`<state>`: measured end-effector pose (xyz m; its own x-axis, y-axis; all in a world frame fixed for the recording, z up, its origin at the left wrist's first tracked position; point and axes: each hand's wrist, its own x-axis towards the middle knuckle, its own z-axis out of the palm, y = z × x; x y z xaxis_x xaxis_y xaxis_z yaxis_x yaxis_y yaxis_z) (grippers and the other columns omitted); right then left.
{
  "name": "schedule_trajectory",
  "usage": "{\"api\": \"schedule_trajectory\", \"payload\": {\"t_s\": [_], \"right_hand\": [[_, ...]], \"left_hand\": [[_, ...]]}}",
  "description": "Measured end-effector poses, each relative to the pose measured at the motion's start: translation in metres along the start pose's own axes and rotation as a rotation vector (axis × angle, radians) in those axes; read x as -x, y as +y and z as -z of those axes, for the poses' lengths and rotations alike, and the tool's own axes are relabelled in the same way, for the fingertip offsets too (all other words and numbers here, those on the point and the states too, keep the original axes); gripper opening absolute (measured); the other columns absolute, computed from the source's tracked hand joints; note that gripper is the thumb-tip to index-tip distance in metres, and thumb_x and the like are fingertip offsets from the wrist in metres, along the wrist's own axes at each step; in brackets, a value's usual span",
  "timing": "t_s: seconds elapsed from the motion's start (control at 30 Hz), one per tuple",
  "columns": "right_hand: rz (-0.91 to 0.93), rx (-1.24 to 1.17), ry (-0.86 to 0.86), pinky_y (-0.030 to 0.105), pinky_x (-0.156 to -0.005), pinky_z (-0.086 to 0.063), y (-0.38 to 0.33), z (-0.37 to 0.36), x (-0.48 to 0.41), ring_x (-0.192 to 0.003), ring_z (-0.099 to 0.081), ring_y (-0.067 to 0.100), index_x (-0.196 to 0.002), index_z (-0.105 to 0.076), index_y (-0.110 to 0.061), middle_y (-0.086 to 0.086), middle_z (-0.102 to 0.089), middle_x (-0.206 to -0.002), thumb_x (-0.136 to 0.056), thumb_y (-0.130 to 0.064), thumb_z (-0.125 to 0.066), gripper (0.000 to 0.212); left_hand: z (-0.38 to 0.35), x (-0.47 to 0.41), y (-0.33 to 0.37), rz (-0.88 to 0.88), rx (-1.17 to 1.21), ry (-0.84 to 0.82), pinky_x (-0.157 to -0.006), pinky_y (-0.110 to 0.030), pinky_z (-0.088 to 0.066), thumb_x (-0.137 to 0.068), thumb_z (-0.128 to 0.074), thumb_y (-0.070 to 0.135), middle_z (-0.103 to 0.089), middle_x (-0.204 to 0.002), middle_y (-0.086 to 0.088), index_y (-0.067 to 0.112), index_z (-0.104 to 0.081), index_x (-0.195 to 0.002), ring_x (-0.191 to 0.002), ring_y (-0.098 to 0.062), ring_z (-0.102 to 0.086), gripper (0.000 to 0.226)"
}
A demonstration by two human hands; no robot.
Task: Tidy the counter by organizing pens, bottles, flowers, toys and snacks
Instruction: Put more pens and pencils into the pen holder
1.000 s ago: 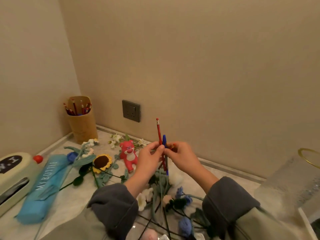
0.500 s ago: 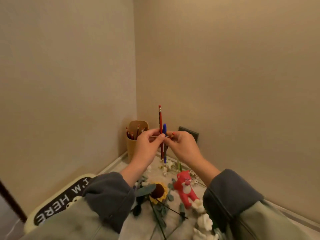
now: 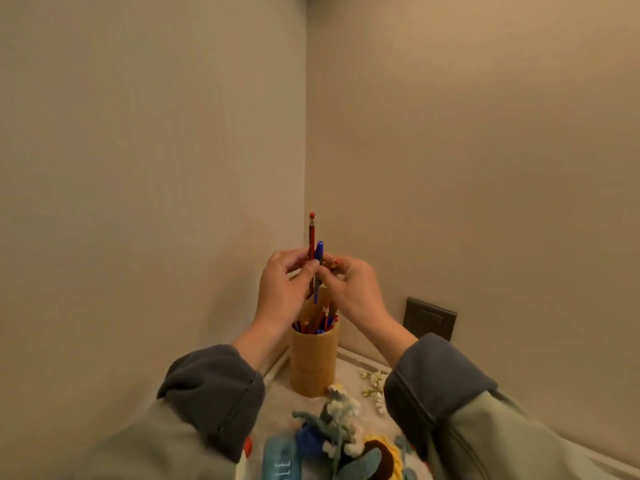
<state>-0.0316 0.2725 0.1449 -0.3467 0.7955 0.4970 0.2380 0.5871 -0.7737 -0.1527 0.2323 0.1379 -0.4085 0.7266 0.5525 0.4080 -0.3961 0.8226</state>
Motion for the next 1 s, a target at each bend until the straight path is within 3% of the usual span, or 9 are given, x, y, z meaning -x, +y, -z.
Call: {"api": "schedule_trajectory", "payload": {"t_s": [0.17,0.27,0.33,0.4,0.5,0.63,0.8,0.9,1.0], "right_hand": [[-0.117,0.164,-0.09,0.046,-0.067,-0.056,0.047,-0.03,-0.003,-0.069,-0.067,0.011,-0.095,-0.071,-0.029,-0.004,-0.071,-0.076,-0.096,-0.032,-0.053,0.018],[-0.151,0.321,-0.168,0.038,-0.085,-0.054,0.068,-0.035,-0.002,-0.103,-0.061,0.012,-0.128,-0.059,-0.032,-0.006,-0.068,-0.112,-0.097,-0.04,-0.048,0.034],[-0.154,0.473,-0.21,0.031,-0.093,-0.047,0.078,-0.035,-0.002,-0.116,-0.052,0.017,-0.141,-0.044,-0.027,-0.003,-0.056,-0.126,-0.094,-0.046,-0.05,0.051],[-0.176,0.569,-0.289,0.032,-0.094,-0.043,0.082,-0.036,-0.002,-0.122,-0.045,0.021,-0.146,-0.034,-0.026,0.002,-0.047,-0.131,-0.091,-0.048,-0.053,0.062],[-0.157,0.663,-0.361,0.038,-0.101,-0.041,0.085,-0.039,0.001,-0.129,-0.036,0.024,-0.15,-0.027,-0.025,0.005,-0.04,-0.14,-0.09,-0.048,-0.055,0.07],[-0.106,0.561,-0.309,0.035,-0.104,-0.037,0.081,-0.03,0.011,-0.13,-0.036,0.022,-0.148,-0.033,-0.025,0.003,-0.043,-0.142,-0.089,-0.04,-0.058,0.066],[-0.148,0.412,-0.196,0.032,-0.1,-0.043,0.074,-0.004,0.038,-0.122,-0.049,0.015,-0.141,-0.045,-0.025,0.0,-0.05,-0.135,-0.091,-0.034,-0.06,0.053],[-0.176,0.354,-0.17,0.025,-0.088,-0.041,0.073,0.013,0.057,-0.11,-0.052,0.01,-0.138,-0.048,-0.025,-0.001,-0.052,-0.131,-0.091,-0.032,-0.061,0.049],[-0.215,0.339,-0.182,0.023,-0.086,-0.039,0.077,0.03,0.079,-0.106,-0.052,0.008,-0.136,-0.05,-0.024,-0.001,-0.052,-0.129,-0.091,-0.03,-0.061,0.047]], "left_hand": [[-0.005,0.001,-0.051,0.222,-0.043,-0.147,-0.073,-0.004,-0.046,-0.092,-0.059,0.02,-0.065,-0.107,0.008,0.024,-0.067,-0.111,-0.103,-0.006,-0.061,0.02],[-0.003,0.007,-0.071,0.3,-0.099,-0.217,-0.092,-0.022,-0.048,-0.094,-0.056,0.021,-0.061,-0.12,0.005,0.027,-0.06,-0.126,-0.109,-0.01,-0.057,0.032],[0.0,0.011,-0.076,0.311,-0.099,-0.203,-0.095,-0.028,-0.049,-0.095,-0.055,0.02,-0.061,-0.123,0.002,0.028,-0.059,-0.127,-0.107,-0.01,-0.057,0.033],[0.004,0.012,-0.077,0.315,-0.095,-0.185,-0.094,-0.027,-0.049,-0.096,-0.054,0.019,-0.06,-0.124,0.002,0.029,-0.059,-0.126,-0.109,-0.011,-0.056,0.032],[0.007,0.014,-0.076,0.308,-0.091,-0.18,-0.081,-0.012,-0.044,-0.096,-0.052,0.016,-0.059,-0.124,0.006,0.031,-0.06,-0.123,-0.108,-0.007,-0.055,0.031],[0.009,0.024,-0.071,0.273,-0.048,-0.15,-0.079,-0.007,-0.041,-0.095,-0.052,0.01,-0.062,-0.118,0.01,0.036,-0.062,-0.108,-0.108,-0.005,-0.057,0.03],[0.0,0.044,-0.052,0.277,0.056,-0.154,-0.092,-0.029,-0.052,-0.094,-0.053,0.009,-0.065,-0.11,0.008,0.033,-0.064,-0.101,-0.107,-0.009,-0.06,0.028],[-0.008,0.06,-0.037,0.306,0.132,-0.225,-0.084,-0.029,-0.056,-0.094,-0.052,0.008,-0.066,-0.103,0.007,0.036,-0.065,-0.096,-0.101,-0.012,-0.063,0.031],[-0.02,0.082,-0.024,0.341,0.171,-0.332,-0.077,-0.025,-0.057,-0.094,-0.05,0.005,-0.067,-0.1,0.002,0.035,-0.064,-0.095,-0.094,-0.014,-0.066,0.033]]}}
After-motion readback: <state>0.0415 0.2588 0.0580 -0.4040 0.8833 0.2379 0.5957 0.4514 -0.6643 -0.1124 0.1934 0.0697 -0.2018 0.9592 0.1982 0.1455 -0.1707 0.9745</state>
